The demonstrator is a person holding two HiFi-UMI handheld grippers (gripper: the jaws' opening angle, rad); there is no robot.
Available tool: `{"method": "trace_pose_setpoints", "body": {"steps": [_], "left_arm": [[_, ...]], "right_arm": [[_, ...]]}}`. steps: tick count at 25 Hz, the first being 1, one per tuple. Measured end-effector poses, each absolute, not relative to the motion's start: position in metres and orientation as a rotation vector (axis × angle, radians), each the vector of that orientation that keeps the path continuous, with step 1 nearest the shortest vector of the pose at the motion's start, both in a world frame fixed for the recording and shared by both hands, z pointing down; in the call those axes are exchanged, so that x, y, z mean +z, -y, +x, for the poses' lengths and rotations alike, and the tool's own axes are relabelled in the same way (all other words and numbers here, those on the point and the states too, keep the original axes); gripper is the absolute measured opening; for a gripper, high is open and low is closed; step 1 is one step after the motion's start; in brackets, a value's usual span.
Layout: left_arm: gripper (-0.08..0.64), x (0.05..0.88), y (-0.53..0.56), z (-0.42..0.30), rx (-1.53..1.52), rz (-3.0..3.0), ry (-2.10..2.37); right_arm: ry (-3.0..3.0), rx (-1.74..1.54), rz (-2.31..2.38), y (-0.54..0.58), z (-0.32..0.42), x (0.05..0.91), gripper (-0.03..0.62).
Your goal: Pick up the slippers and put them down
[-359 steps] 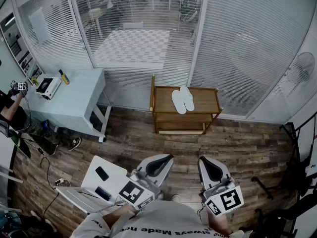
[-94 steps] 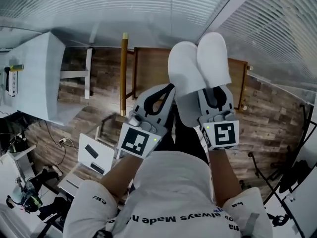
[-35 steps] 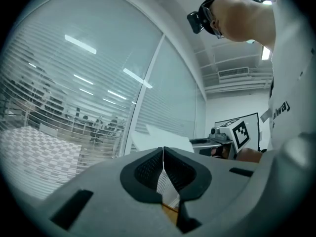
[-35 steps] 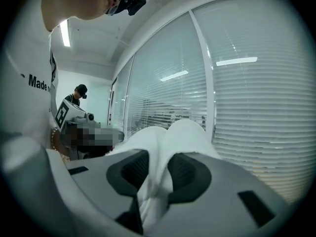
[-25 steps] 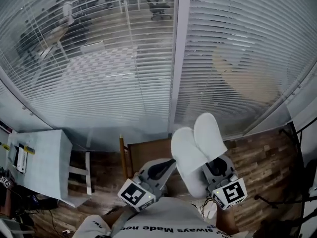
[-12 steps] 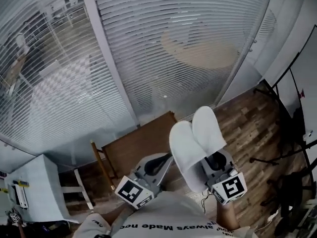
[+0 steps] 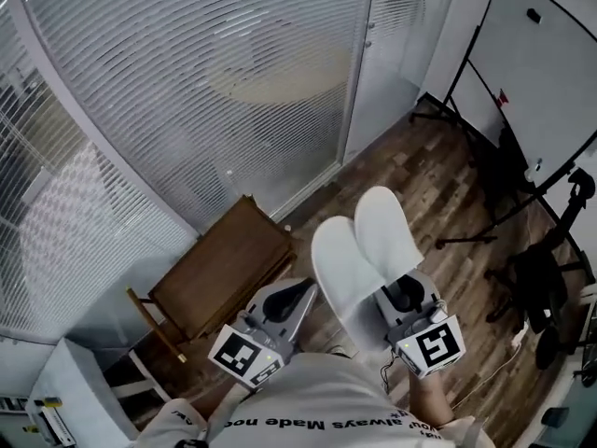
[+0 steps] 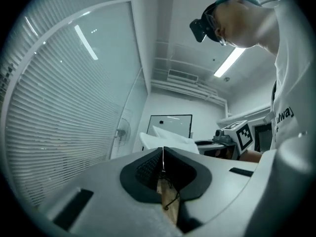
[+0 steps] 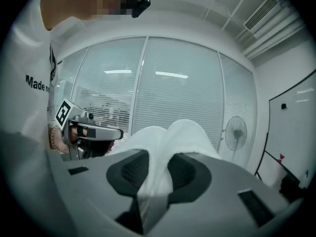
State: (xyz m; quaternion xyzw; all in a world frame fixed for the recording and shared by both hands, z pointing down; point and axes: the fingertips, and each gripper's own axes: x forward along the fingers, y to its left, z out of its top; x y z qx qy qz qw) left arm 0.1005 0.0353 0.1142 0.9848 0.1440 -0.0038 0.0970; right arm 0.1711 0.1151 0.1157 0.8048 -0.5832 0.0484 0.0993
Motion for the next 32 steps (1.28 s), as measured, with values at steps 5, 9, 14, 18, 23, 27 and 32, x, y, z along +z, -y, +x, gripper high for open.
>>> {"method": "trace_pose_setpoints", "body": {"steps": [5,9,14,18,23,27,32], "left_arm": [[0.014,0.118,-0.114,0.131,0.015,2.889,-0.584],[0.014,0.126,-0.174,0.146,0.039,2.859,-0.724],[0.014,0.136,-0.244,0.159,0.084,2.809,-0.884],[0.014,0.136,-0.283,0.17,0.114,2.786,-0.983],[0.014,0.137,-0.318,0.18,0.15,2.751,-1.112],[0.014,0.143,-0.323,0.186,0.178,2.727,-1.168],[0.014,0.141,-0.314,0.201,0.183,2.716,-1.194]], "right_arm": [[1.587,0.165,2.474,-0.202,0.19,0.121,0.101],[1.463,0.19,2.565,-0.268,0.197,0.131,0.103],[1.296,0.22,2.653,-0.344,0.199,0.139,0.103],[1.187,0.24,2.709,-0.394,0.195,0.143,0.103],[1.03,0.31,2.785,-0.436,0.193,0.15,0.103],[0.984,0.311,2.807,-0.439,0.196,0.154,0.101],[0.958,0.328,2.817,-0.429,0.211,0.152,0.103]]}}
